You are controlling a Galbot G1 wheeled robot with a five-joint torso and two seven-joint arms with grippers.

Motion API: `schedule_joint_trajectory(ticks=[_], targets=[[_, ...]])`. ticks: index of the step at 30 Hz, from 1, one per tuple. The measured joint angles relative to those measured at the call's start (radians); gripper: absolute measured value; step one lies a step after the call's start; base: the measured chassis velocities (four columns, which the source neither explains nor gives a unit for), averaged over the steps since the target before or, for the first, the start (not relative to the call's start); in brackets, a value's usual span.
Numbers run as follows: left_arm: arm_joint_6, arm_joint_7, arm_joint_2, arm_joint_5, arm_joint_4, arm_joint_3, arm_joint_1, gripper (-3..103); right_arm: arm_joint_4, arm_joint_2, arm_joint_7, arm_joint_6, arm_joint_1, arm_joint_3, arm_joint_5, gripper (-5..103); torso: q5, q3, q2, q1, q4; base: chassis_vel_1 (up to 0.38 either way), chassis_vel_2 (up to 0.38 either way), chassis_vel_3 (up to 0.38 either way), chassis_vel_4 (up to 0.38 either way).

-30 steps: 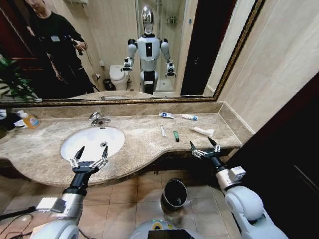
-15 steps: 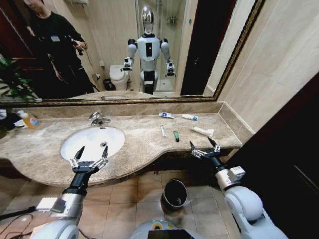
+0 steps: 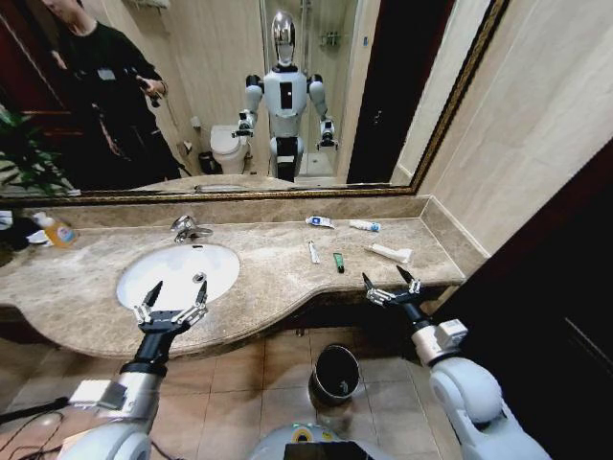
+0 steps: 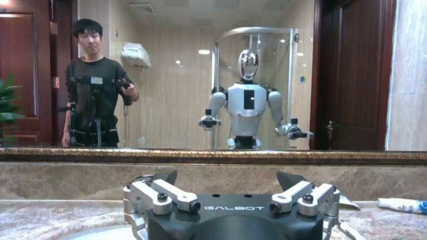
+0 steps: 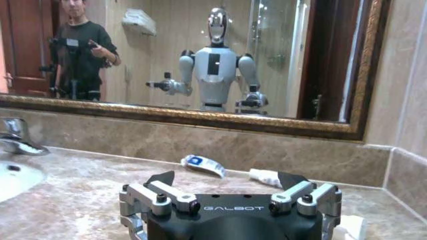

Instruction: Pick up the trash from the sink and place it in the trash bin.

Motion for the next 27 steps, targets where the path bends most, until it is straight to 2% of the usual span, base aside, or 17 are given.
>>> schedule_joint_trajectory(ticks=[5, 11, 13, 15, 17, 20, 21, 27], targets=[[0.000, 0.000, 0.000, 0.000, 0.000, 0.000, 0.000, 100, -0.003, -0.013, 0.020, -0.009, 0.003, 0.017, 0.005, 100, -0.0001, 0.000, 0.000, 0.000, -0.0001, 0.000, 0.000, 0.000, 0.000], [0.000, 0.000, 0.000, 0.000, 0.000, 0.000, 0.000, 100, -0.105, -0.067, 0.053, -0.013, 0.074, 0.027, 0.054, 100, 0.0001, 0.000, 0.000, 0.000, 0.0000, 0.000, 0.000, 0.000, 0.000], [0.000, 0.000, 0.000, 0.000, 0.000, 0.000, 0.000, 100, -0.167, -0.115, 0.035, -0.018, 0.119, 0.026, 0.096, 100, 0.0003, 0.000, 0.000, 0.000, -0.0001, 0.000, 0.000, 0.000, 0.000], [0.000, 0.000, 0.000, 0.000, 0.000, 0.000, 0.000, 100, -0.189, -0.132, 0.022, -0.018, 0.132, 0.027, 0.106, 100, 0.0001, 0.000, 0.000, 0.000, 0.0000, 0.000, 0.000, 0.000, 0.000], [0.000, 0.000, 0.000, 0.000, 0.000, 0.000, 0.000, 100, -0.273, -0.192, -0.037, -0.018, 0.188, 0.027, 0.128, 100, 0.0003, 0.000, 0.000, 0.000, 0.0000, 0.000, 0.000, 0.000, 0.000], [0.000, 0.000, 0.000, 0.000, 0.000, 0.000, 0.000, 100, -0.332, -0.224, -0.068, -0.018, 0.228, 0.024, 0.149, 100, 0.0000, 0.000, 0.000, 0.000, 0.0000, 0.000, 0.000, 0.000, 0.000], [0.000, 0.000, 0.000, 0.000, 0.000, 0.000, 0.000, 100, -0.384, -0.249, -0.085, -0.029, 0.266, 0.021, 0.191, 100, 0.0004, 0.000, 0.000, 0.000, 0.0001, 0.000, 0.000, 0.000, 0.000], [0.000, 0.000, 0.000, 0.000, 0.000, 0.000, 0.000, 100, -0.529, -0.293, -0.083, -0.079, 0.408, -0.026, 0.297, 100, 0.0001, 0.000, 0.000, 0.000, -0.0001, 0.000, 0.000, 0.000, 0.000]])
